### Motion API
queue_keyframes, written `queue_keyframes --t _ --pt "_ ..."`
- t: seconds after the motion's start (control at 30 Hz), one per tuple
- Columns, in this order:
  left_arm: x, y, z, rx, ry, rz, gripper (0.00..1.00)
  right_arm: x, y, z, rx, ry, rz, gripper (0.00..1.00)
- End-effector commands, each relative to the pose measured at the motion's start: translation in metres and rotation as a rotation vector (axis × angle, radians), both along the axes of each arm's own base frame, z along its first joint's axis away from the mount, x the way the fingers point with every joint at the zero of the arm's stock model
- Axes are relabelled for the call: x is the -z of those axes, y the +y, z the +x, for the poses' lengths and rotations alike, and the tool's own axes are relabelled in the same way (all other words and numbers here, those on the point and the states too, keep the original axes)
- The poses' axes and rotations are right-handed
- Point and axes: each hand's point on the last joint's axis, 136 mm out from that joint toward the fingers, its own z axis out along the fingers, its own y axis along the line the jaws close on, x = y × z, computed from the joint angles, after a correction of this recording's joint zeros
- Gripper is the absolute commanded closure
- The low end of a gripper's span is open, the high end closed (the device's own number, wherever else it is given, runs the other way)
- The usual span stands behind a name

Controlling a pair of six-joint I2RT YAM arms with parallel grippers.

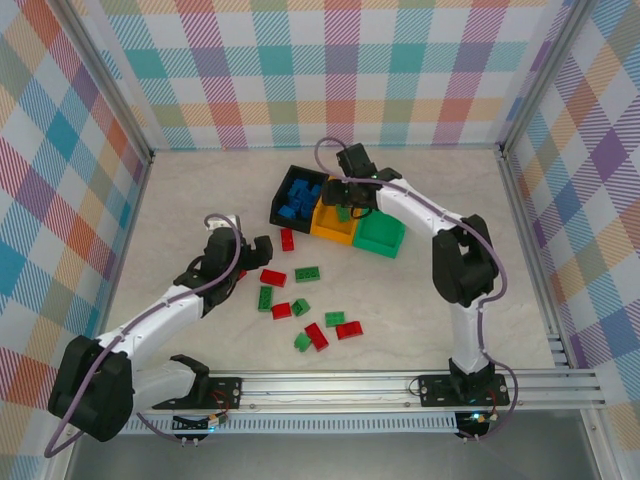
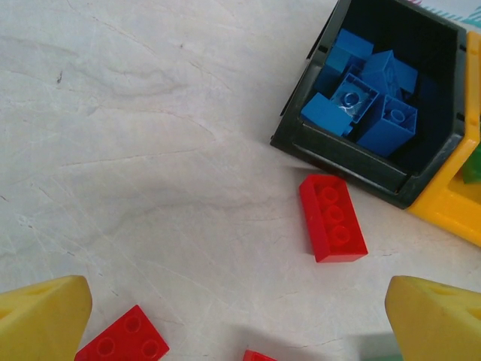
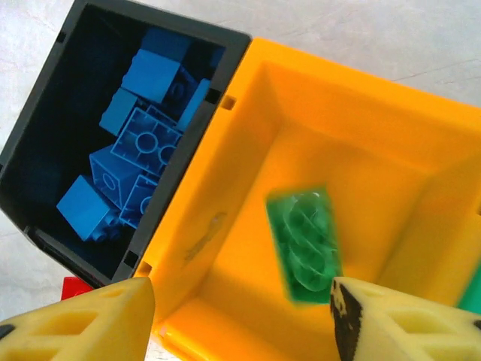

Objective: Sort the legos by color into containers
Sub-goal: Place the lego in the container, then pick up the lego from the center of the table.

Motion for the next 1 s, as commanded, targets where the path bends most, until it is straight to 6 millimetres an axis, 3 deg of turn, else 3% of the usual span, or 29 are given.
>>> queue_keyframes --t 0.0,0.1,0.23,0.4,0.47,0.57,0.7,0.97 --pt "-0.012 0.004 0.008 -0.028 -0.027 0.004 0.00 -0.007 0.010 -0.016 -0.071 -0.010 -0.023 0.35" --pt "-0.012 0.004 0.008 -0.026 -0.029 0.000 0.00 -0.007 0.014 -0.036 -0.122 -0.010 -0.010 0.37" --pt "-0.013 0.004 0.007 -0.028 -0.033 -0.005 0.00 -0.002 0.027 -0.082 -0.241 0.011 -0.052 0.39" --pt "-0.012 0.007 0.007 -0.044 -0.038 0.001 0.00 0.023 0.048 -0.138 -0.368 0.123 -0.029 0.37" --pt "-0.011 0.006 0.007 -0.037 -0.036 -0.004 0.00 0.034 0.056 -0.150 -0.403 0.154 -0.030 0.36" --pt "-0.010 0.007 0.008 -0.046 -0.034 0.004 0.00 0.051 0.066 -0.162 -0.460 0.189 -0.073 0.33" --pt "-0.010 0.008 0.008 -0.049 -0.033 0.009 0.00 0.066 0.075 -0.166 -0.546 0.180 -0.159 0.15" --pt "-0.011 0.010 0.009 -0.053 -0.031 0.024 0.00 0.078 0.081 -0.169 -0.788 0.137 -0.285 0.12"
